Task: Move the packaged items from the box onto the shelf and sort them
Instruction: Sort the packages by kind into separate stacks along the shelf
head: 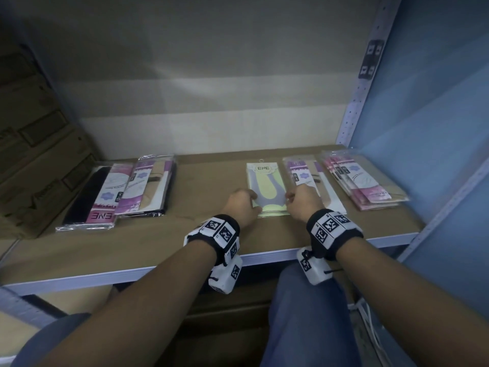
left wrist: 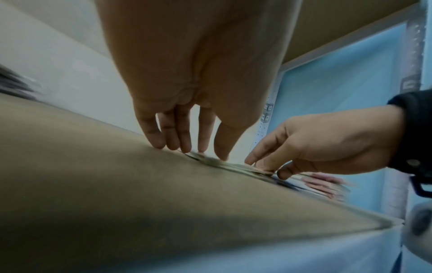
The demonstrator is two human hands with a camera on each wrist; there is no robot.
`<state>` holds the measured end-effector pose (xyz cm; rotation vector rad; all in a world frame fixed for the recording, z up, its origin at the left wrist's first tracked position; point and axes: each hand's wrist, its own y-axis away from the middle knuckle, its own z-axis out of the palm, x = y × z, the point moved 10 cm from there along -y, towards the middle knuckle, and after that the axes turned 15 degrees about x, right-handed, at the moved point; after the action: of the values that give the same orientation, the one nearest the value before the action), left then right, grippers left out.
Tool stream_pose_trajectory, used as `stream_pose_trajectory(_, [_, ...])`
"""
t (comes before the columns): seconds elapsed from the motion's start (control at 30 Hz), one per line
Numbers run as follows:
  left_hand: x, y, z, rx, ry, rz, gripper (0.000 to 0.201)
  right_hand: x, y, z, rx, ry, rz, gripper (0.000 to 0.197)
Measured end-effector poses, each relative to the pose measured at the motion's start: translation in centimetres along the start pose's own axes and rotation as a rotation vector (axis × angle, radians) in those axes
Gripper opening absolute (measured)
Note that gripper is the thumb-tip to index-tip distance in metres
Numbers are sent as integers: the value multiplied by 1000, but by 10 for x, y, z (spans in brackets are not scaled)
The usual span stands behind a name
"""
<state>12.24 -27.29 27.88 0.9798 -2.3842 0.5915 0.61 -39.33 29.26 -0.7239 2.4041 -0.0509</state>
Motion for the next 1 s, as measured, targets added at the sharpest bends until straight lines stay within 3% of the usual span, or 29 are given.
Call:
stream_pose_trajectory(0.3, [1, 2, -1, -23, -53, 35, 41, -3, 1, 8, -20, 97, -63, 27])
stream_pose_trajectory(0.53, [-10, 2, -52, 53, 22, 35, 41, -50, 3, 2, -21, 67, -160, 33])
stream_pose_trajectory(0.73, [-65, -1, -131, 172, 21, -62, 40, -121, 19, 19, -56, -16, -195, 32])
stream_pose_trajectory(1.0, [-177, 16, -222, 317, -56, -284, 33, -201, 42, 80, -191, -119, -162, 26])
